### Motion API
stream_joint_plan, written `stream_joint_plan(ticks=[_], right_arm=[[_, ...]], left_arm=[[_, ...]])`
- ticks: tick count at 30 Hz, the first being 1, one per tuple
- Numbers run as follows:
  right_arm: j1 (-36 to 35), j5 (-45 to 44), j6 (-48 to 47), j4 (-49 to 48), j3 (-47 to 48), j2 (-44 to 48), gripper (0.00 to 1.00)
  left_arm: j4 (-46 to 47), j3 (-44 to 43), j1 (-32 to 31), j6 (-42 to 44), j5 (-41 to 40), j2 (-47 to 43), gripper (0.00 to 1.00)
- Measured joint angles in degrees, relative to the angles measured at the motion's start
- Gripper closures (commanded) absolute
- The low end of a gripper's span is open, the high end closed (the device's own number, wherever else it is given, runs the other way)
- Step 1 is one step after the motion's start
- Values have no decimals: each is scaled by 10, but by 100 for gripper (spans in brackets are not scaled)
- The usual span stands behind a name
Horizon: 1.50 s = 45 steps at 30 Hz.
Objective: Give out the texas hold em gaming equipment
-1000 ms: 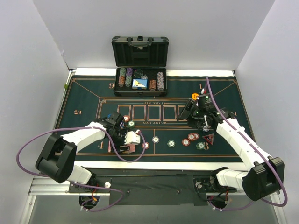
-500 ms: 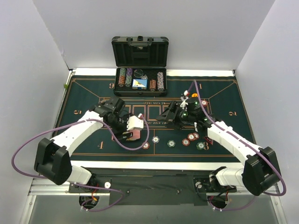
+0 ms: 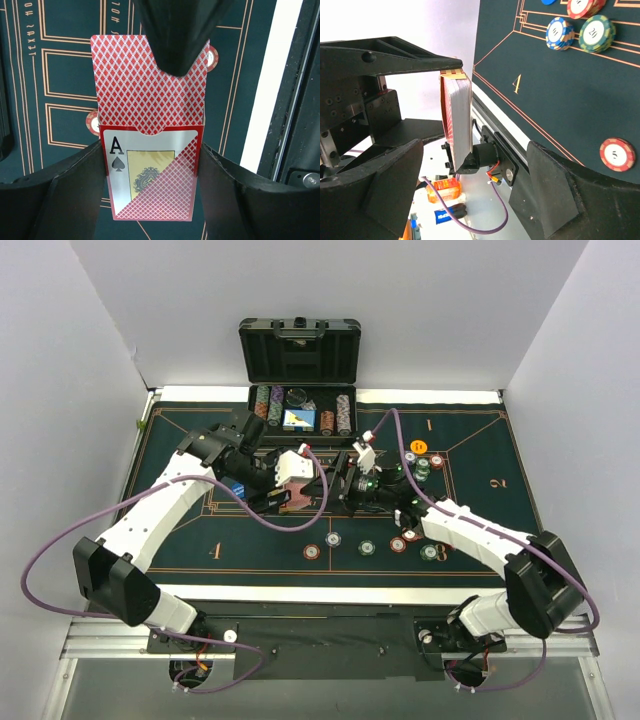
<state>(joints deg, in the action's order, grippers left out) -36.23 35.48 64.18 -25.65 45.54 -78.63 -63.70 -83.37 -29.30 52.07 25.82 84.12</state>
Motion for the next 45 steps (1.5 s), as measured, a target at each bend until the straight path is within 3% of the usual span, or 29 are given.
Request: stream_joint_plan(ticks=[14,26,28,31,32,33,36,41,45], right_arm=[[-50,9,25,-73,24,-74,27],[-62,26,103,-199,39,-165,52],[-62,29,114,-214,39,-172,60],[-62,32,125,-231,42,-177,70],[-62,34,128,-236,42,-177,73],[-62,35,130,-240,42,-177,74],[-61,36,136,-245,42,-177,80],[-54,37,147,-257,36,-177,81],[-43,42,176,-291,20,-177,81]], left_arm=[[-44,-11,-9,-14,-7,11,84],[-46,-21,-11,-23,-12,11,85],[-46,-22,-11,-24,-12,11,85],[-45,-22,-13,-26,-13,12,66],[-45,-22,-13,-28,-14,13,52],[-43,-22,-14,-32,-16,13,46],[-38,-22,-14,-43,-19,13,13],[-12,-22,-12,-59,-20,9,5],[-10,-22,0,-61,-6,0,5]])
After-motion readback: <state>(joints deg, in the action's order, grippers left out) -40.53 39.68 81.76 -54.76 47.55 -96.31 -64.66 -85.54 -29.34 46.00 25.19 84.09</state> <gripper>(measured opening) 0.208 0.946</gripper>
